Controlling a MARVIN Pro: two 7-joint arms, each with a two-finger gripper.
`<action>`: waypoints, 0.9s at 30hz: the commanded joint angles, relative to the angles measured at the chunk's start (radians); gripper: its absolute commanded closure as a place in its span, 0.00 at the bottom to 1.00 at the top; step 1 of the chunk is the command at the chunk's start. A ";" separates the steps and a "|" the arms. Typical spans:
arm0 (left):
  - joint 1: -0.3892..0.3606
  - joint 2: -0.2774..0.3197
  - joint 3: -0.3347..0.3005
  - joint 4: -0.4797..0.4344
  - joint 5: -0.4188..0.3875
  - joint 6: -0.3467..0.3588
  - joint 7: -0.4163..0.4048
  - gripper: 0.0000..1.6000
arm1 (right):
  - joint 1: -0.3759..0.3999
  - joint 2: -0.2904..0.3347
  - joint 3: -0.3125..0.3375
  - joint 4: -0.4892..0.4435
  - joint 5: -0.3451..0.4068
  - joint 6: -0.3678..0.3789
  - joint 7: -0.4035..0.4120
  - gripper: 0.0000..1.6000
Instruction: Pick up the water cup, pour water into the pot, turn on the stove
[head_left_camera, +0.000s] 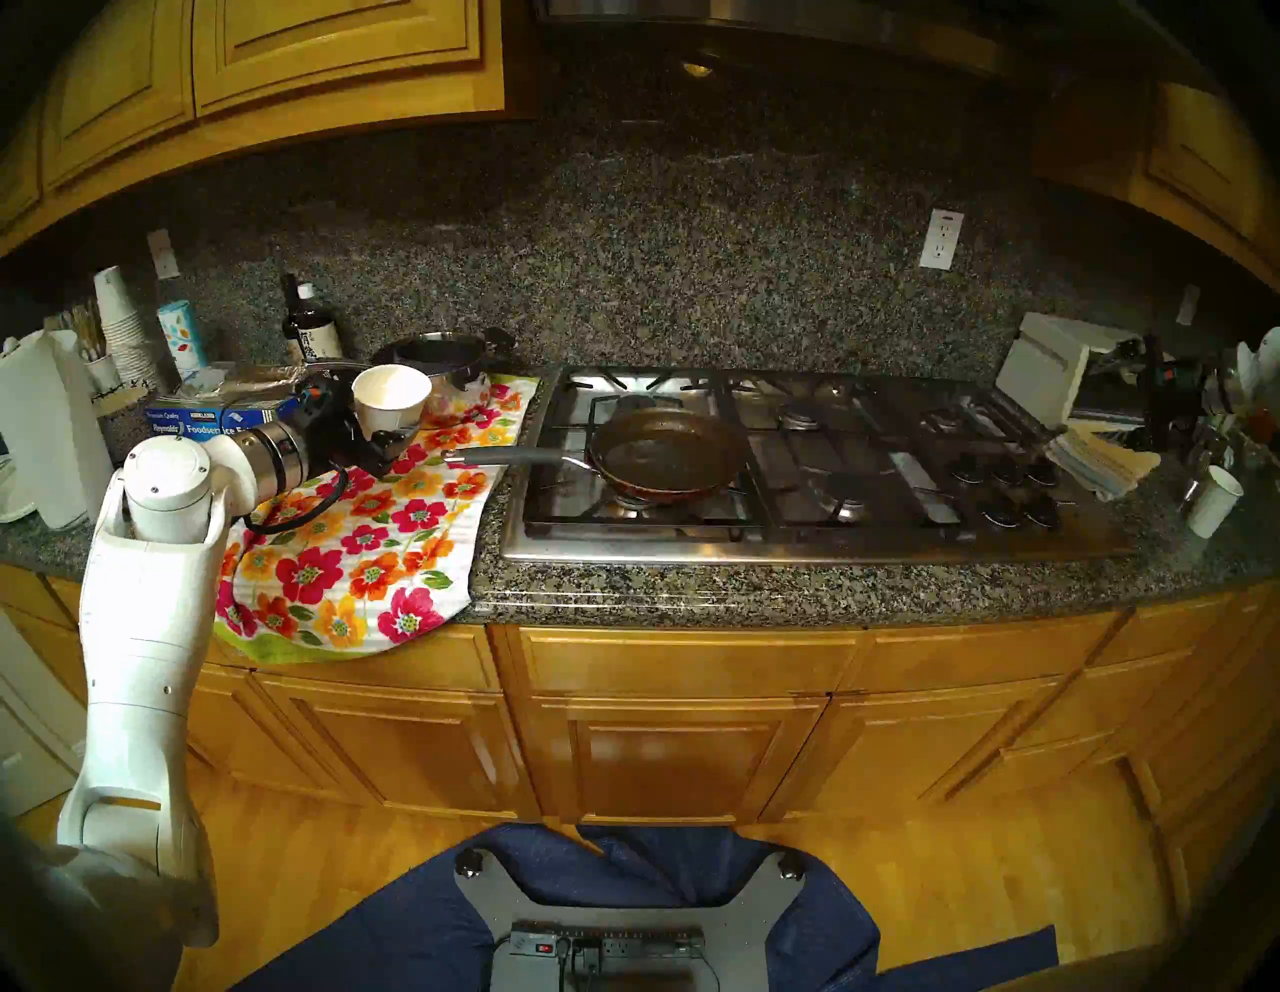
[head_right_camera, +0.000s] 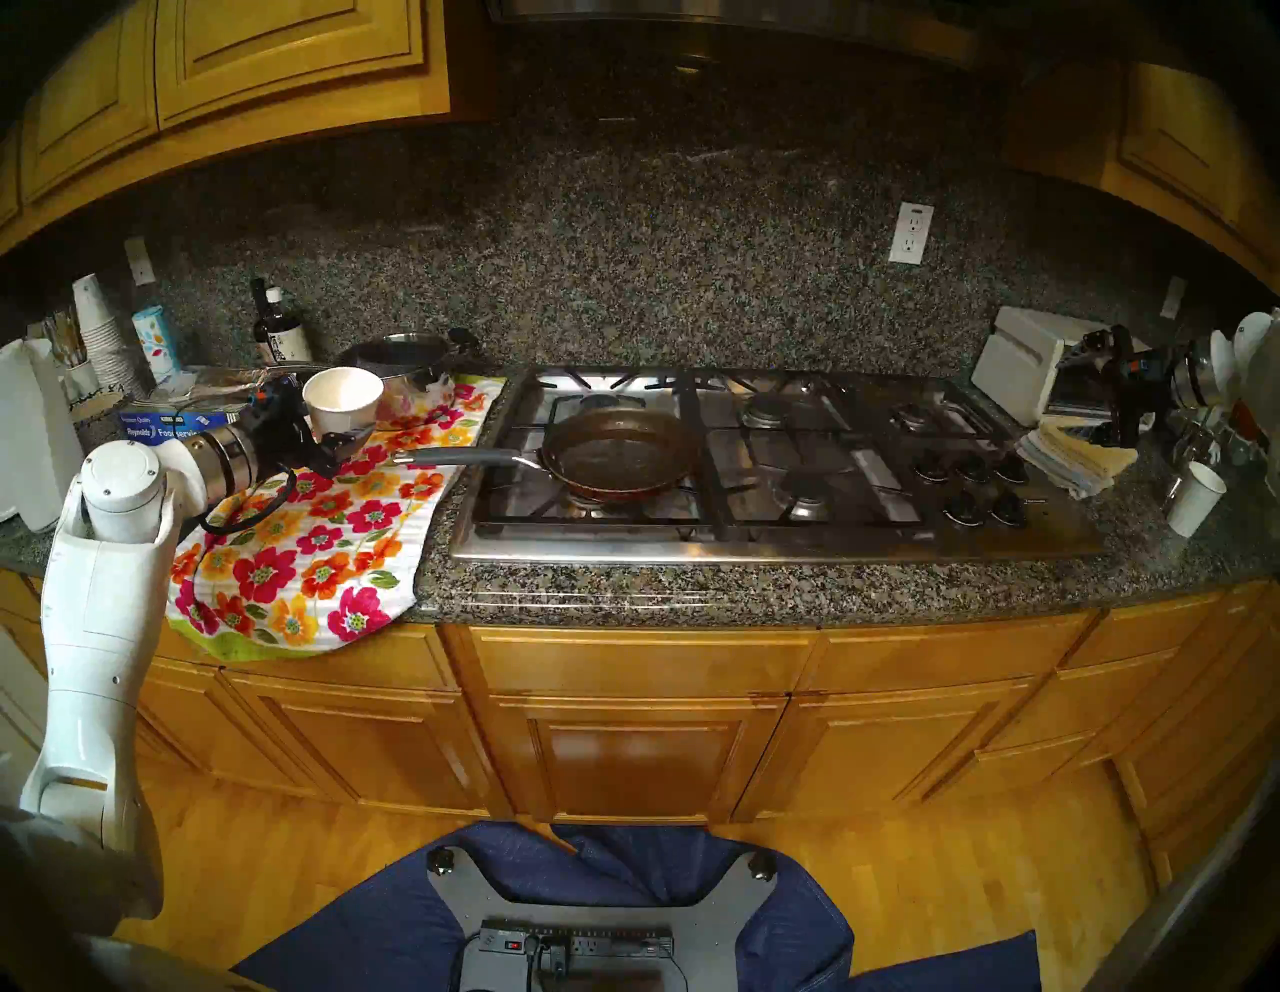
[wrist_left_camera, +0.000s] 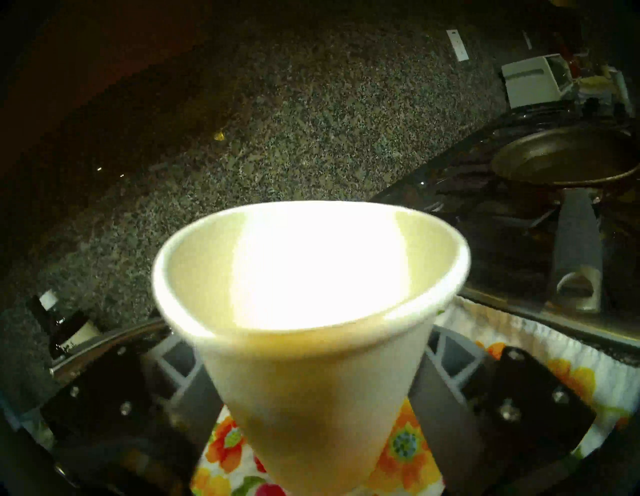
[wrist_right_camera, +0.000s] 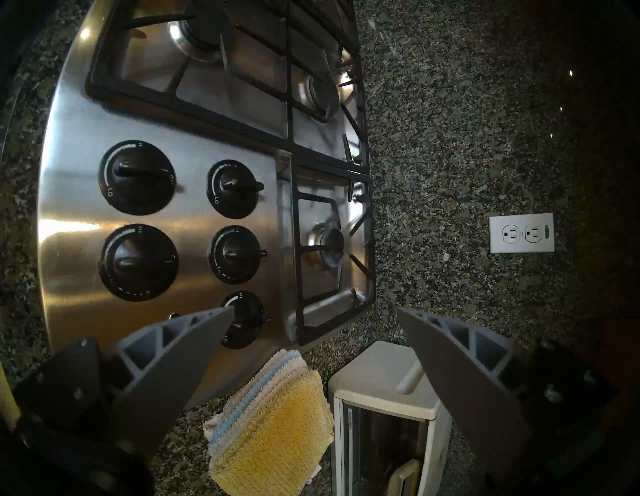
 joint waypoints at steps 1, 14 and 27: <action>-0.022 -0.007 -0.039 0.020 -0.050 -0.034 -0.017 0.27 | 0.030 -0.001 0.004 0.019 0.003 -0.001 0.001 0.00; -0.034 -0.019 -0.098 0.092 -0.133 0.018 -0.101 0.24 | 0.029 -0.001 0.004 0.020 0.003 -0.001 0.000 0.00; -0.013 -0.028 -0.132 0.149 -0.147 -0.030 -0.137 0.22 | 0.030 -0.001 0.004 0.019 0.003 -0.001 0.001 0.00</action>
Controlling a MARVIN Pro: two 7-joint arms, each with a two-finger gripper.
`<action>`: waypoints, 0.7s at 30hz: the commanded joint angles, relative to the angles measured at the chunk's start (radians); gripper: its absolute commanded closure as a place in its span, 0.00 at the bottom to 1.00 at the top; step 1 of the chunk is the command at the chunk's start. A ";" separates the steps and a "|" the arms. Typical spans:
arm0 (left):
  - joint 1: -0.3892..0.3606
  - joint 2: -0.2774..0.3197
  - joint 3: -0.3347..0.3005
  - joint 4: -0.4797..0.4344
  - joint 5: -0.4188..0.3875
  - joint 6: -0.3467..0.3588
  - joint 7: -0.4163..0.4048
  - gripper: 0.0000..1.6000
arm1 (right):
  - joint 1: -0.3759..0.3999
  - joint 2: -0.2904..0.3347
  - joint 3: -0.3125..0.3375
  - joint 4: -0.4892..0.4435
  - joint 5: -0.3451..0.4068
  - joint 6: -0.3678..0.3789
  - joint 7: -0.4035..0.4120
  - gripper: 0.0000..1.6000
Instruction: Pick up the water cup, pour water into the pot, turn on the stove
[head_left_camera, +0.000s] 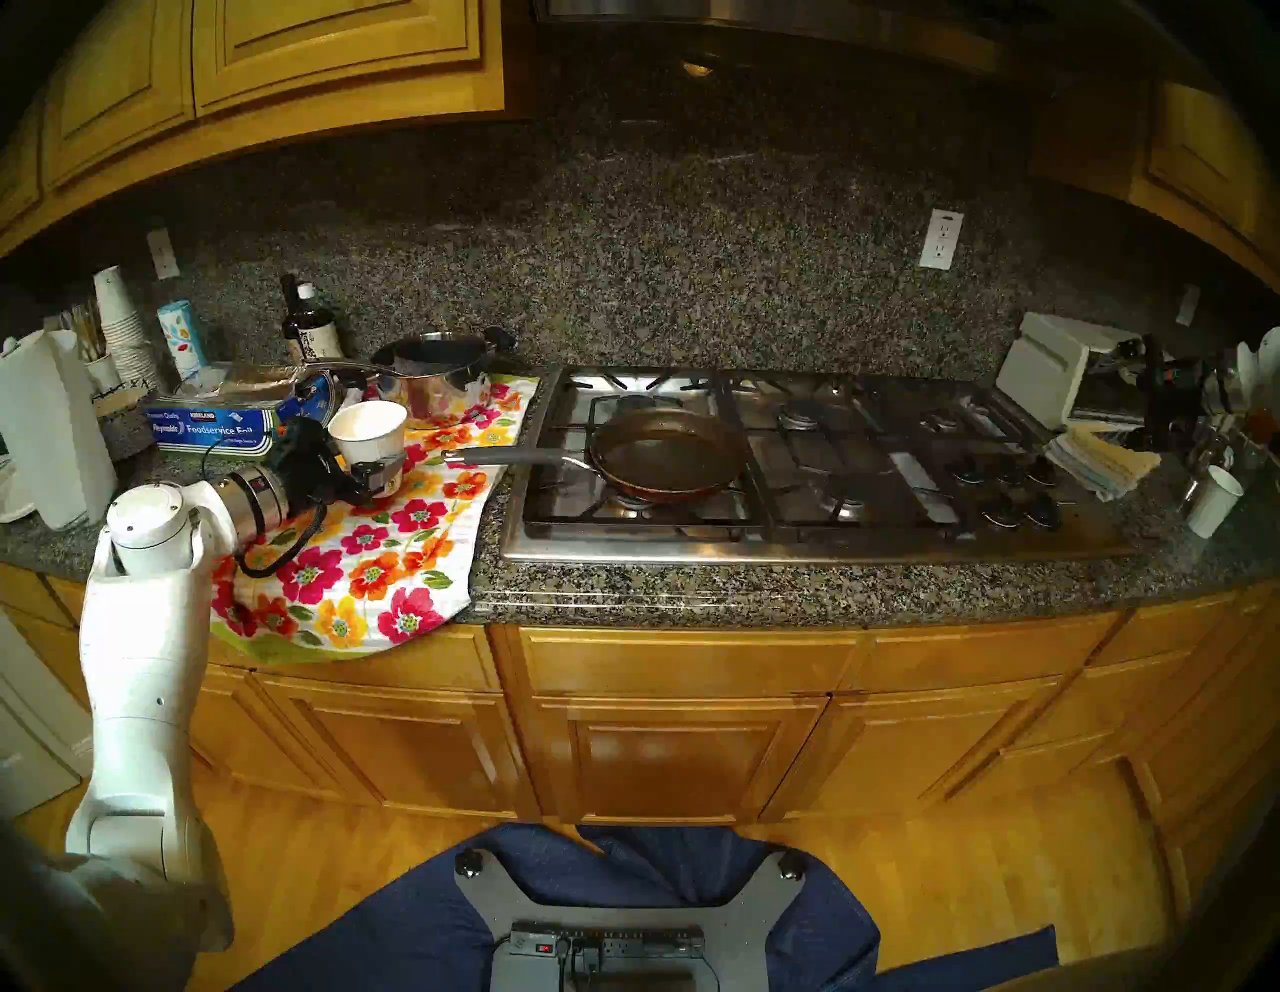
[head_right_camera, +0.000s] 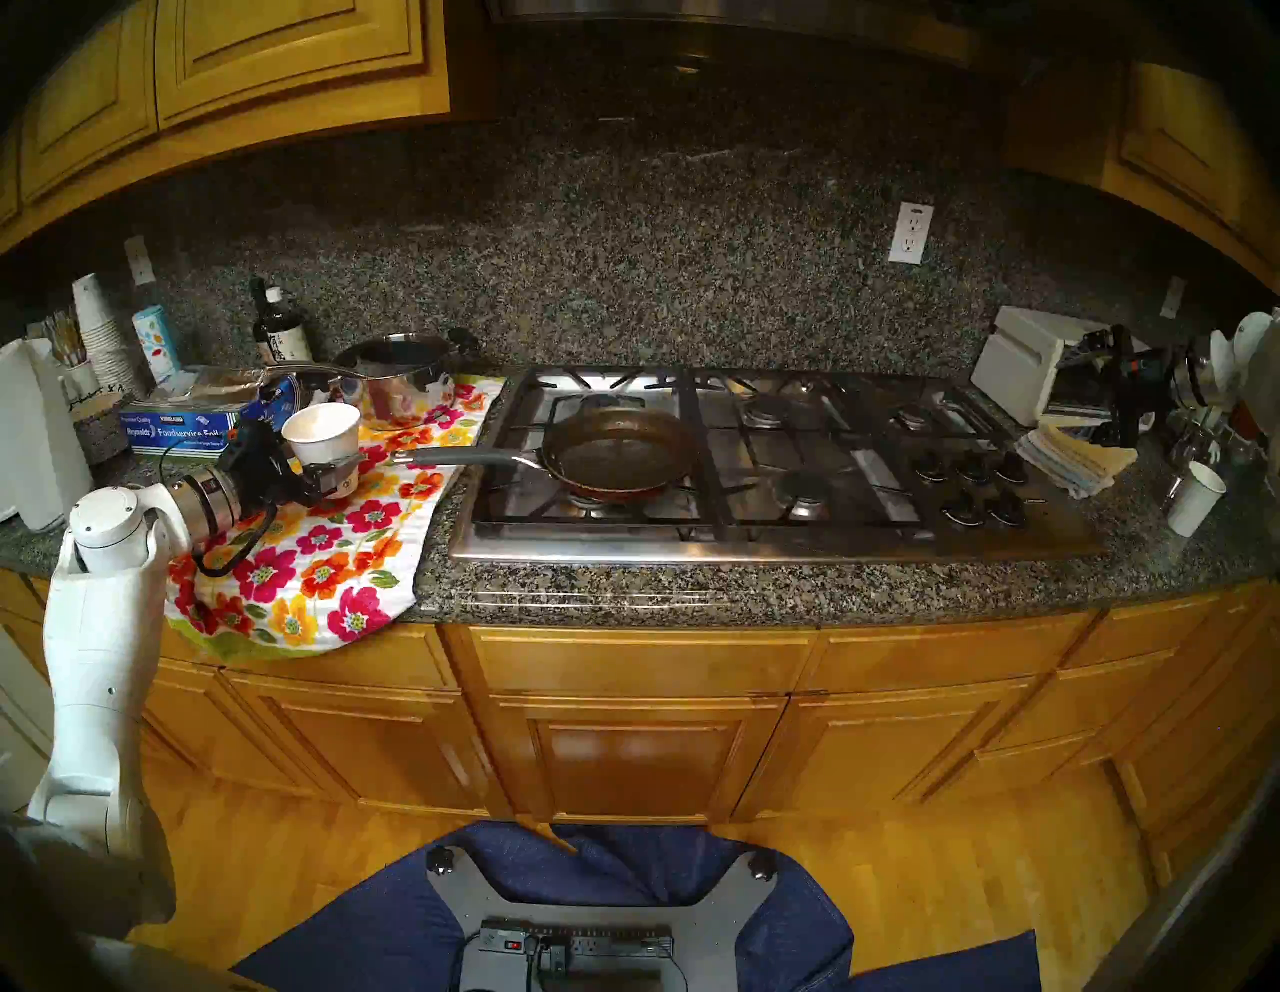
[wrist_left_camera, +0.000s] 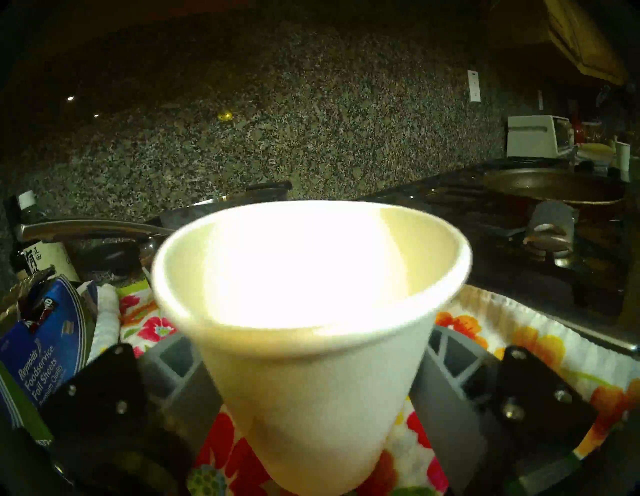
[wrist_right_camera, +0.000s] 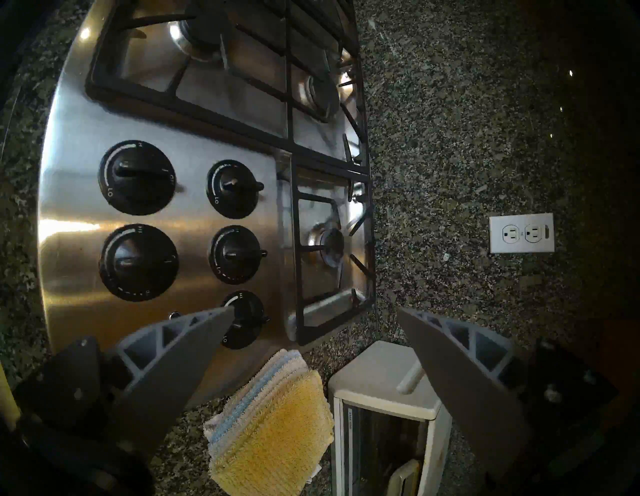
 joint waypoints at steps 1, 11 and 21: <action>-0.020 -0.004 -0.031 0.020 -0.032 -0.061 -0.011 0.21 | 0.030 -0.001 0.004 0.019 0.003 -0.001 0.001 0.00; -0.039 -0.024 -0.051 0.126 -0.064 -0.134 -0.037 0.21 | 0.030 -0.001 0.004 0.019 0.003 -0.001 0.001 0.00; -0.052 -0.016 -0.046 0.168 -0.055 -0.146 -0.059 0.16 | 0.029 -0.001 0.004 0.020 0.003 -0.001 0.000 0.00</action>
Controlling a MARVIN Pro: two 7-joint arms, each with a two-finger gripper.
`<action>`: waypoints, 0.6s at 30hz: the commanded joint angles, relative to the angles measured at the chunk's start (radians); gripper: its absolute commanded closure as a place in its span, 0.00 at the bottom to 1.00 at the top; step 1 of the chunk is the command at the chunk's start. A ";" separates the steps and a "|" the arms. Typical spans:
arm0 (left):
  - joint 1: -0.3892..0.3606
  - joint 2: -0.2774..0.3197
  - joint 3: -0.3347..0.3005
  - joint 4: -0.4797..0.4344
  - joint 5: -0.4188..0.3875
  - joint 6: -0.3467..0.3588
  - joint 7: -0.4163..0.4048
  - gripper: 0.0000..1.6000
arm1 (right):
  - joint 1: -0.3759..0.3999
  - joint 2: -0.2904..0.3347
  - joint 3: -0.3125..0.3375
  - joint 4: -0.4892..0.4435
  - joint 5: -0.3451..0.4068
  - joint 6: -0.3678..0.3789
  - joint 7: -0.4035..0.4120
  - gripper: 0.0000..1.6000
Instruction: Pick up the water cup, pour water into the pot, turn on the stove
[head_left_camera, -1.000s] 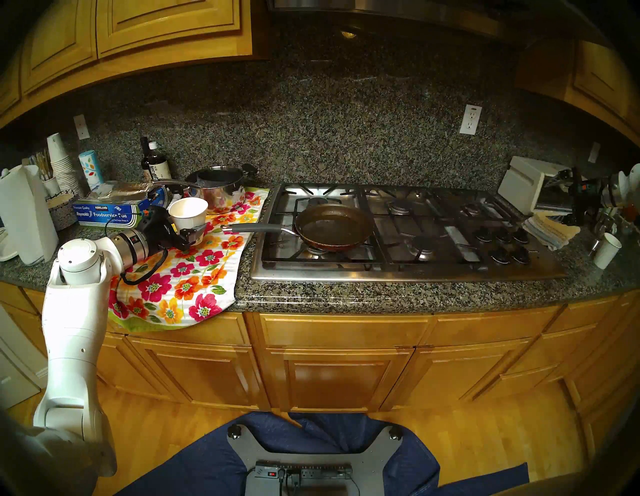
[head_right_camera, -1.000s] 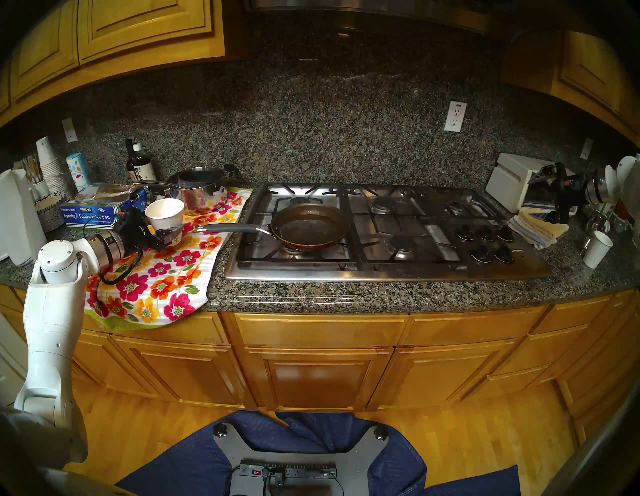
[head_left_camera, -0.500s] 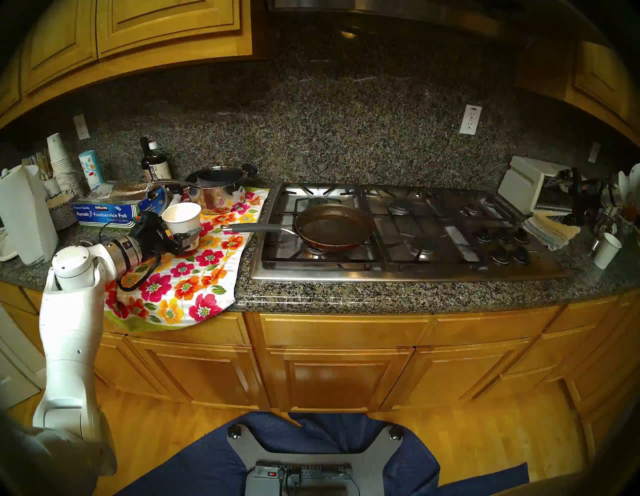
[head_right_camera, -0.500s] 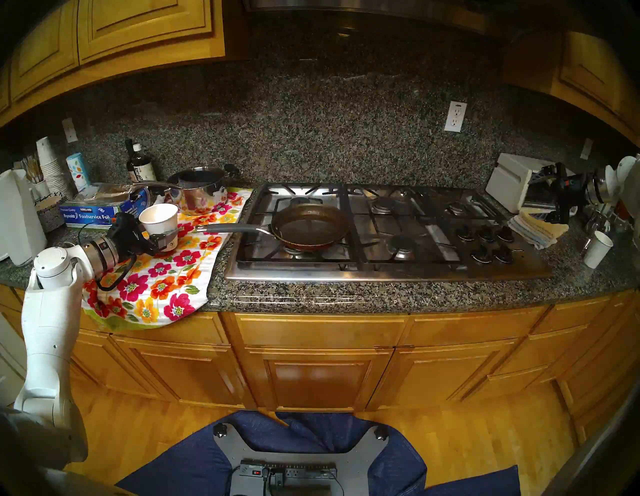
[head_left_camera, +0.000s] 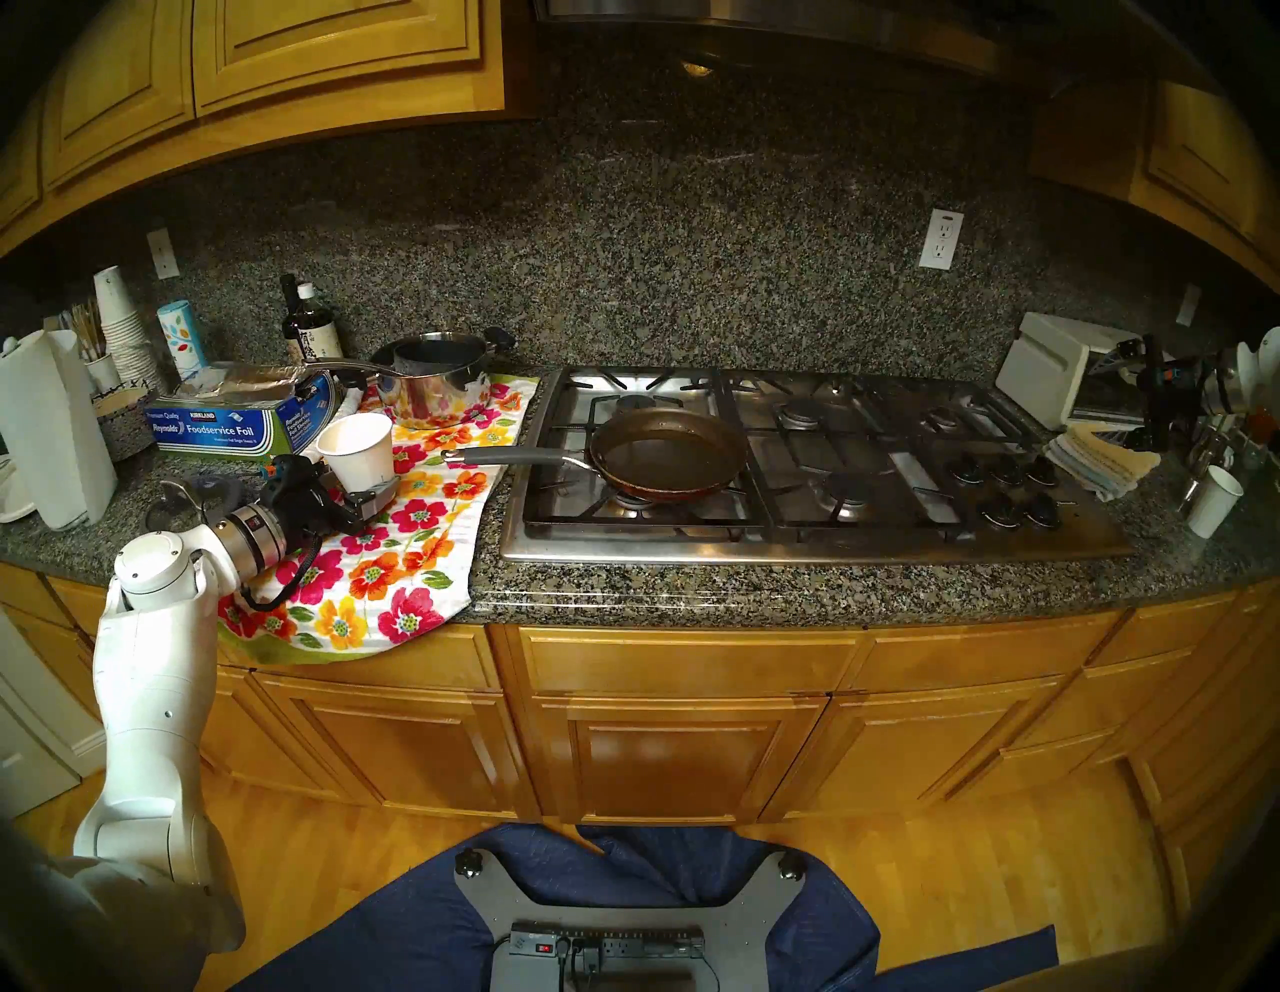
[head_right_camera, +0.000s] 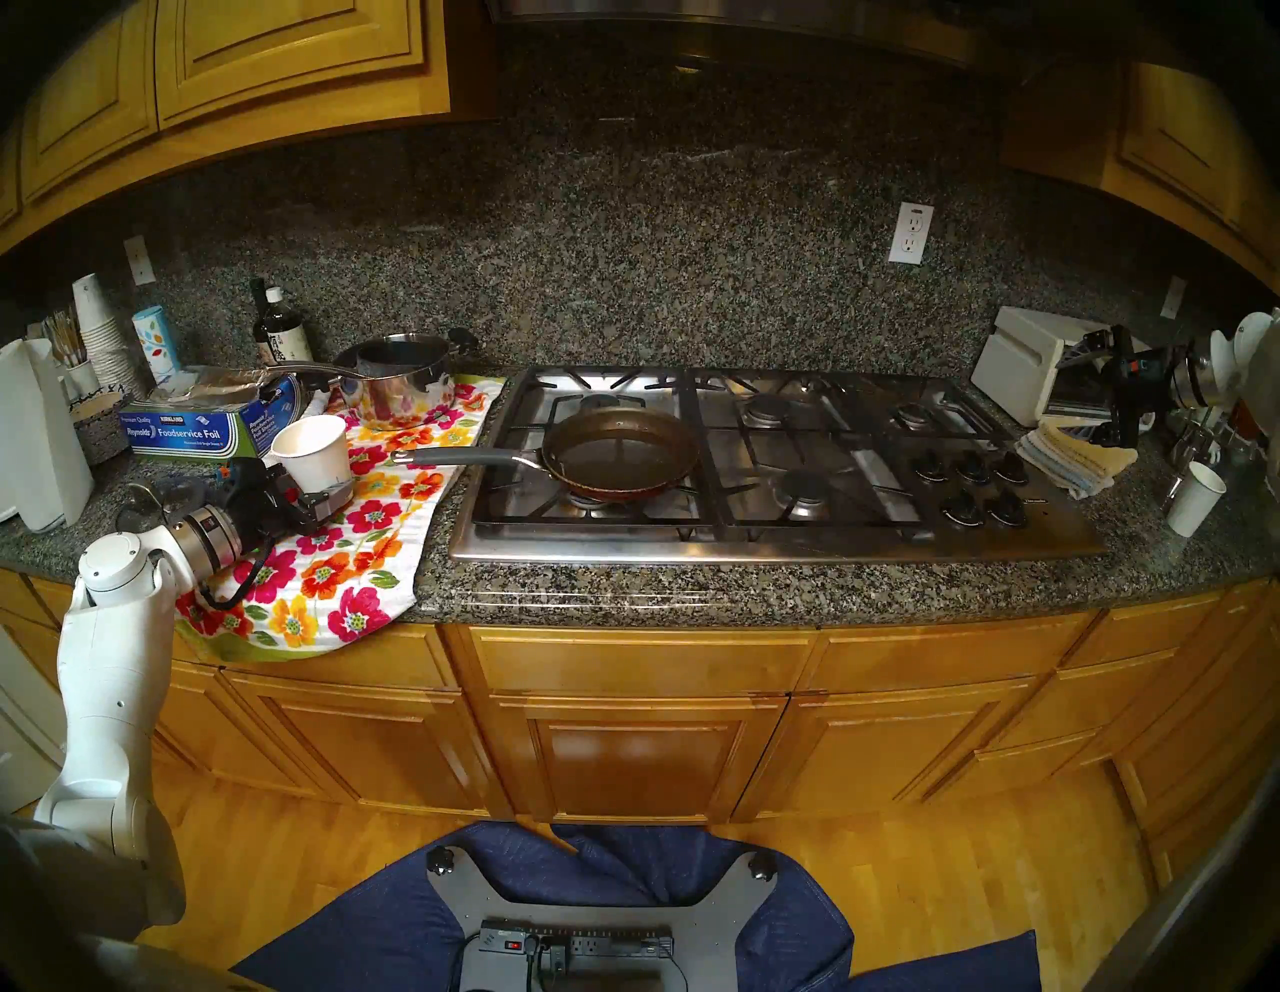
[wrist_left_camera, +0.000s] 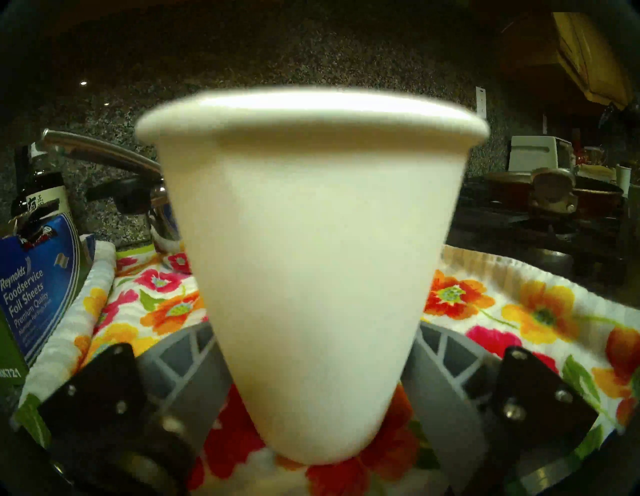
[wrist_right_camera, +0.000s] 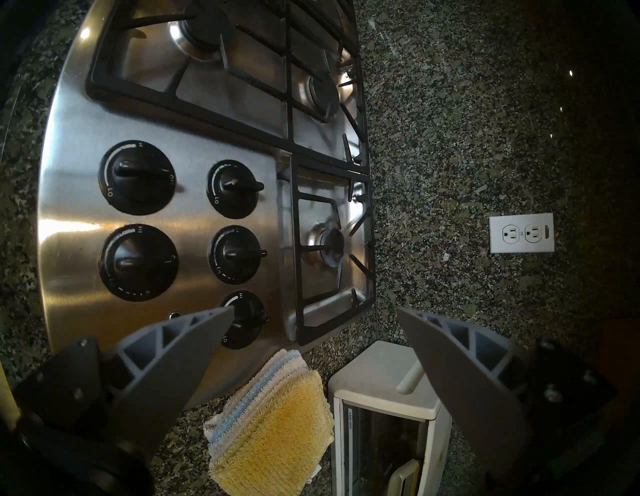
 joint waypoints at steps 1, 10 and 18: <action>-0.042 0.014 -0.006 -0.014 -0.014 -0.022 -0.014 0.07 | 0.029 -0.001 0.004 0.020 0.003 -0.001 0.000 0.00; -0.032 0.013 -0.011 -0.043 -0.011 -0.021 -0.025 0.00 | 0.029 -0.001 0.004 0.020 0.003 -0.001 0.000 0.00; -0.021 0.014 -0.016 -0.059 -0.002 -0.026 -0.019 0.00 | 0.029 -0.001 0.004 0.020 0.003 -0.001 0.000 0.00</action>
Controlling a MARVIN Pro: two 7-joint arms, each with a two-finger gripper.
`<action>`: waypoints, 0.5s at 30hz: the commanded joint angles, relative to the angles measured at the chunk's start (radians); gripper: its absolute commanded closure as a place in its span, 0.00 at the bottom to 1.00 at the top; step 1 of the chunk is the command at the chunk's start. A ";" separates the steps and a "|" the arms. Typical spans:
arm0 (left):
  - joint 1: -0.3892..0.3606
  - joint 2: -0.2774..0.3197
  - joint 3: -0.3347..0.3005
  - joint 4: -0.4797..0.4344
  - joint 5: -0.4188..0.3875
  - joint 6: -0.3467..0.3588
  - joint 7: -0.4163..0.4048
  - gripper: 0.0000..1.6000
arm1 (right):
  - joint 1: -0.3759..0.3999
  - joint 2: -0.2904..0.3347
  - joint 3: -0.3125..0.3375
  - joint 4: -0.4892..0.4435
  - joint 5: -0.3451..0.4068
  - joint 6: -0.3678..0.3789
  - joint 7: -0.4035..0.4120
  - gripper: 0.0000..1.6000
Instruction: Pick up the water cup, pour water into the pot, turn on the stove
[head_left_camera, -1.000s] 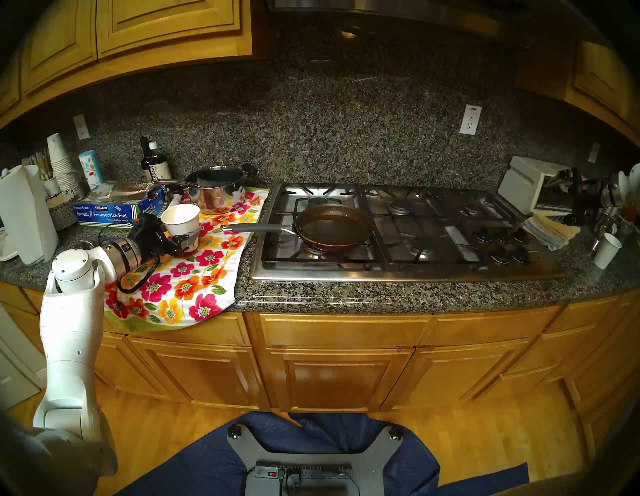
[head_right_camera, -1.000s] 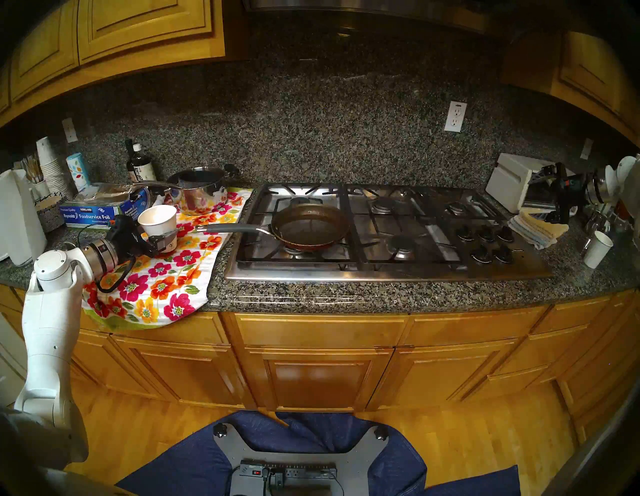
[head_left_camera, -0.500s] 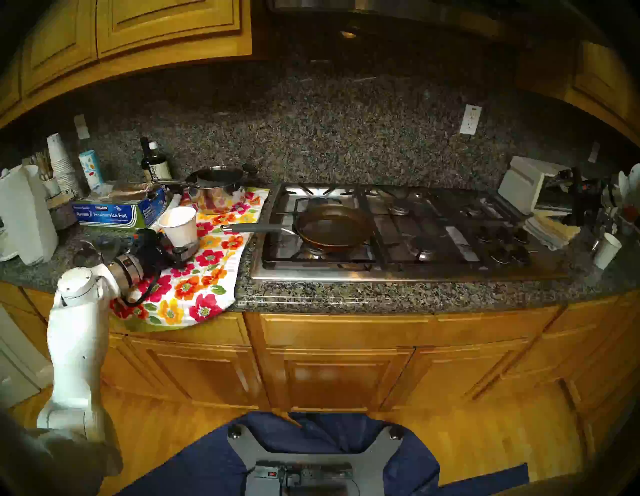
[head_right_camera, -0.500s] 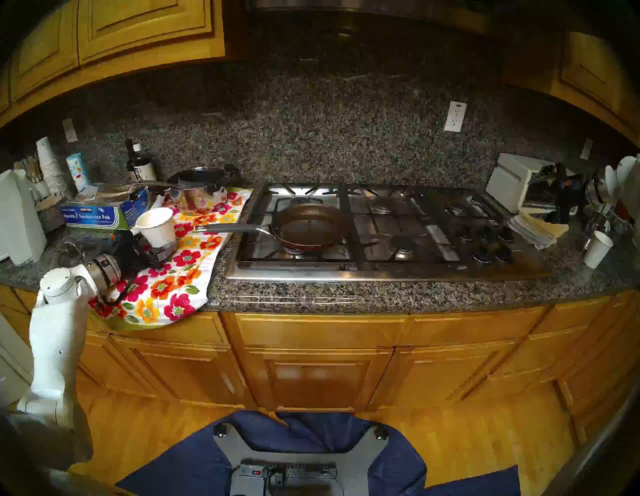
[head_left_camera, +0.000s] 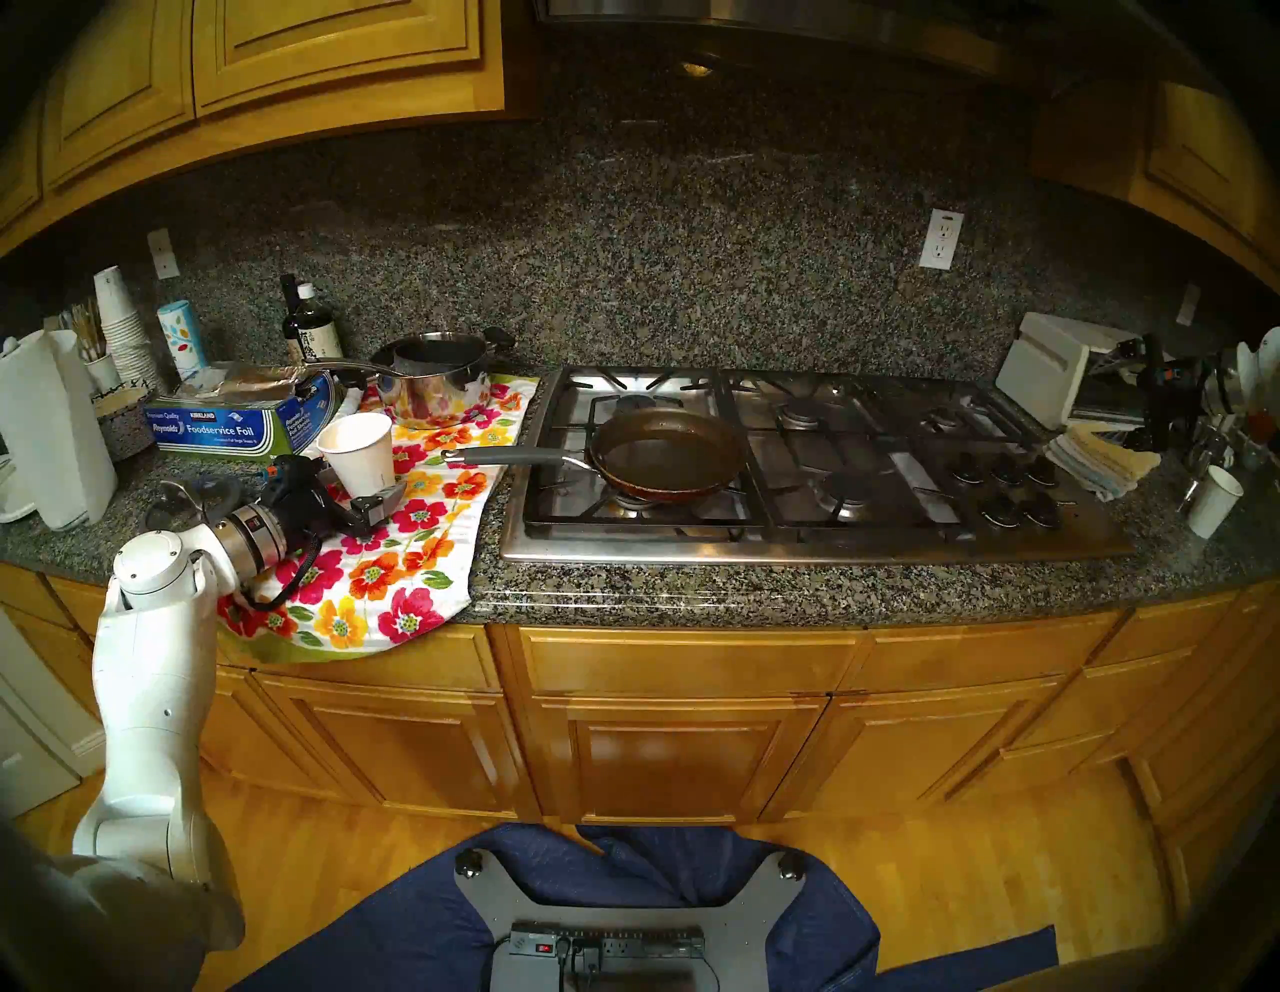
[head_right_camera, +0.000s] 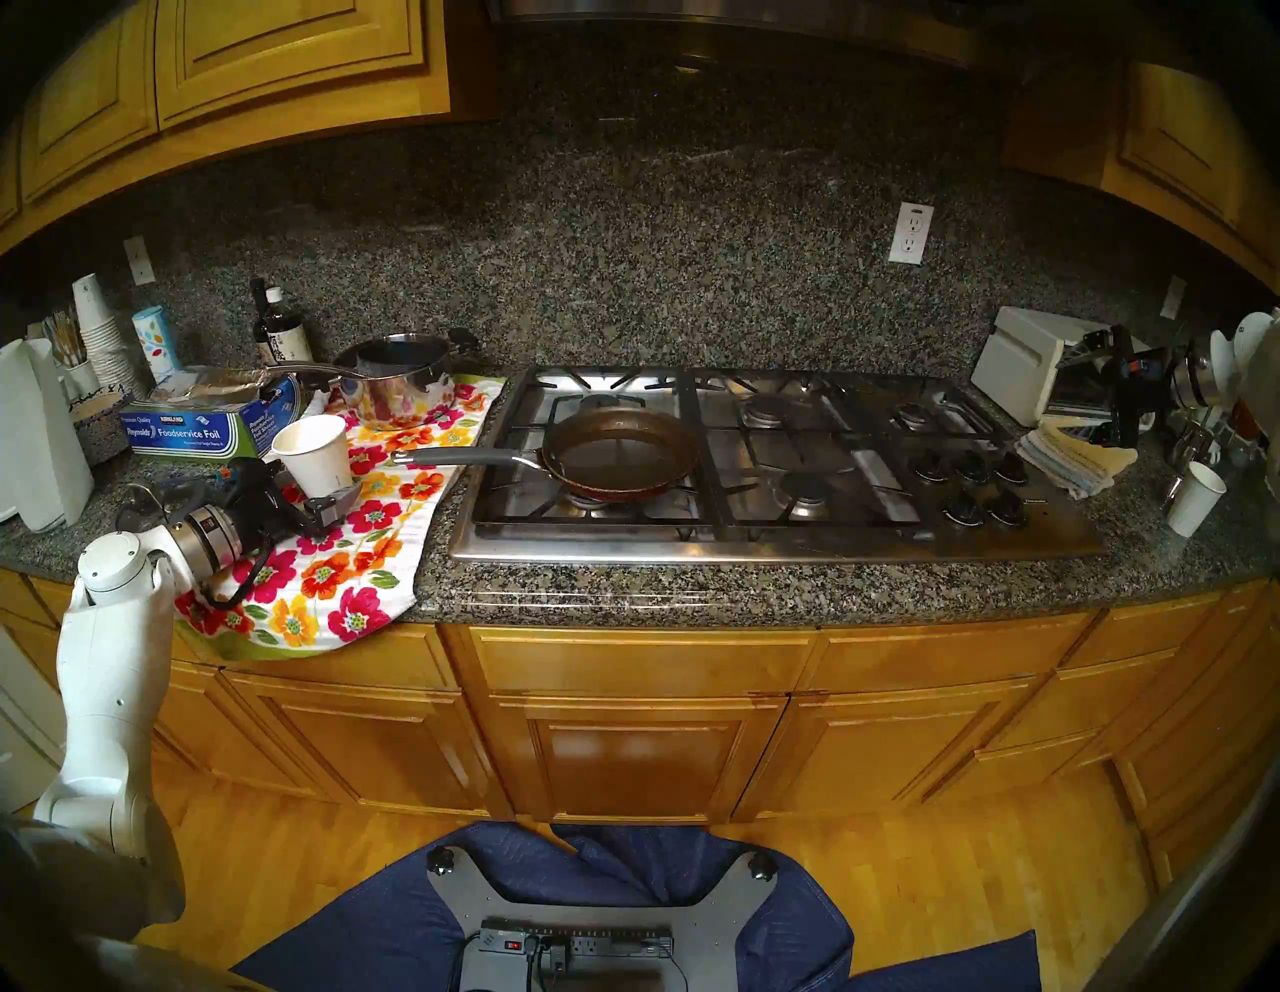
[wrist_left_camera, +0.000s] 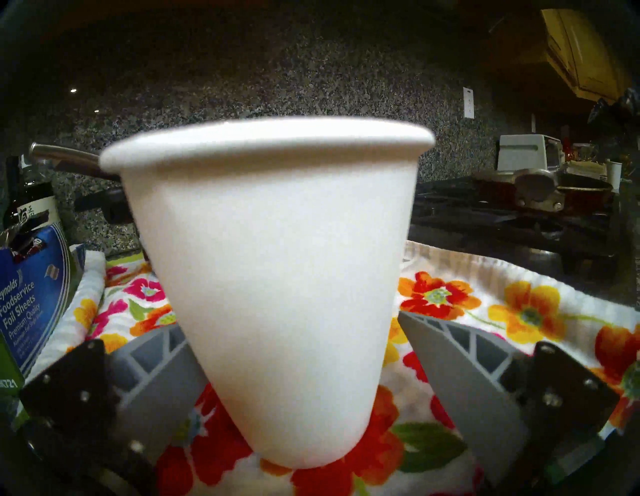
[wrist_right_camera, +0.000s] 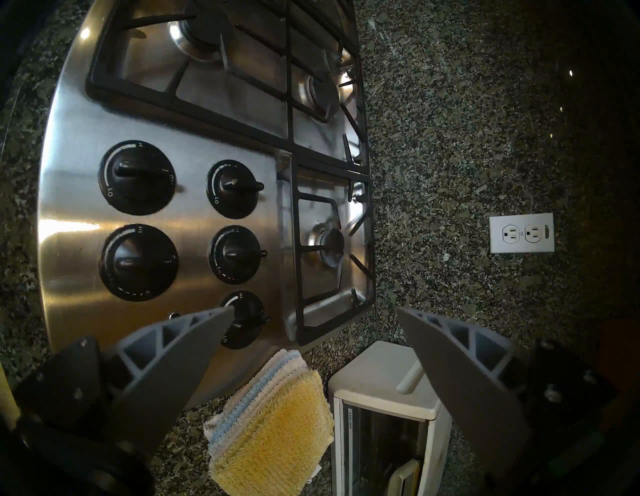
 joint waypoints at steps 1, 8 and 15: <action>-0.020 0.012 -0.015 -0.041 -0.005 -0.011 0.009 0.00 | 0.029 -0.001 0.004 0.020 0.003 -0.001 0.000 0.00; -0.010 0.015 -0.018 -0.047 0.002 -0.016 0.015 0.00 | 0.030 -0.001 0.004 0.020 0.003 -0.001 0.000 0.00; -0.001 0.019 -0.020 -0.054 0.005 -0.020 0.021 0.00 | 0.030 -0.001 0.004 0.020 0.003 -0.001 0.000 0.00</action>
